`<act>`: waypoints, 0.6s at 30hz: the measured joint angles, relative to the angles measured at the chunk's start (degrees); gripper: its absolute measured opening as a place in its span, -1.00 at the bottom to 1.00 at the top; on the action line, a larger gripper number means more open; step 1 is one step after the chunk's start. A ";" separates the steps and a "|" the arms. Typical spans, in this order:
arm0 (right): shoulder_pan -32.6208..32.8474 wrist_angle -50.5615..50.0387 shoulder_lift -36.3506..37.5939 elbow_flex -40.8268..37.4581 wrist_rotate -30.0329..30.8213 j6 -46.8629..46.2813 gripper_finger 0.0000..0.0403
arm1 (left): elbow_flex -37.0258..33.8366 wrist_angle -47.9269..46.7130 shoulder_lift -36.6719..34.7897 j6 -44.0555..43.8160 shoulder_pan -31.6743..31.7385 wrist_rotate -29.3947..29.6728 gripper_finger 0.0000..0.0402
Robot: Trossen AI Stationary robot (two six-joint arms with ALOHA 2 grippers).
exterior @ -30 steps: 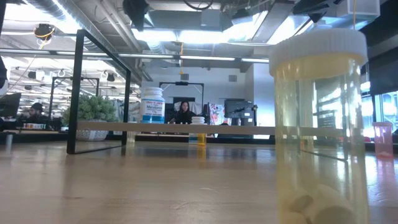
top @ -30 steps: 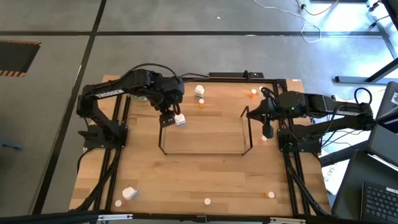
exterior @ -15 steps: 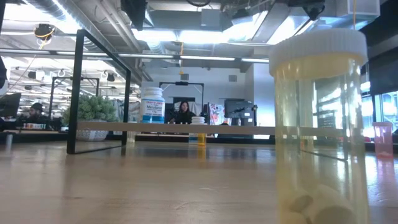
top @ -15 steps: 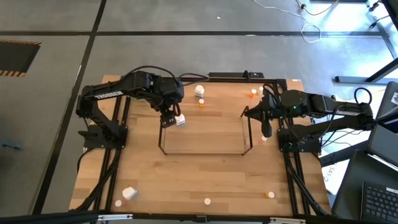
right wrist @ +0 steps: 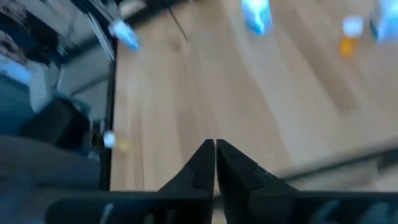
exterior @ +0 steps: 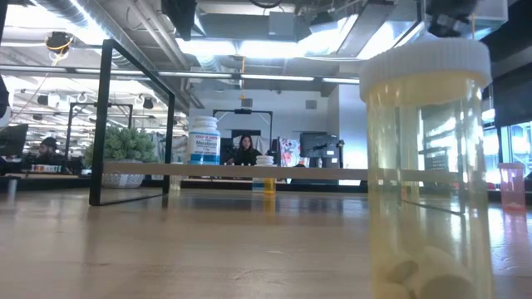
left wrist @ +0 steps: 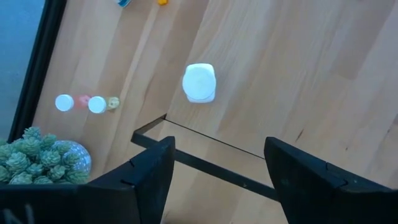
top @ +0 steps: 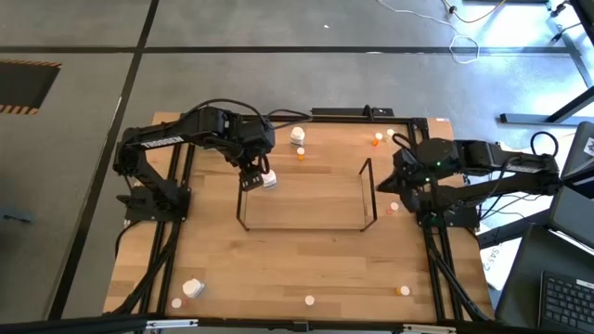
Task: Pick and place medicine bottles onto shelf by color
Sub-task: Put the right pink pill bottle on the shelf
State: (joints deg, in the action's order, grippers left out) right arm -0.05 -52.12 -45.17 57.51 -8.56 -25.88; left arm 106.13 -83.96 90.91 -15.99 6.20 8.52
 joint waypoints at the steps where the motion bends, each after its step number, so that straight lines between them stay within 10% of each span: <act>1: 0.02 -3.34 -0.04 0.84 -0.13 -0.93 -0.97 | 0.00 0.00 0.00 0.02 0.00 0.07 0.20; 10: 0.00 -28.15 -0.94 9.34 -0.15 -3.53 -0.98 | 0.00 -0.02 0.00 0.04 0.02 1.54 0.20; 18: -0.18 -29.17 -1.78 8.99 -0.26 -4.83 -0.70 | 0.00 -0.01 0.02 0.04 0.02 1.53 0.20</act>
State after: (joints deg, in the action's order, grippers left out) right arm -0.23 -81.29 -46.95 66.50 -8.83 -30.71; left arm 106.13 -83.97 90.94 -15.94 6.22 10.05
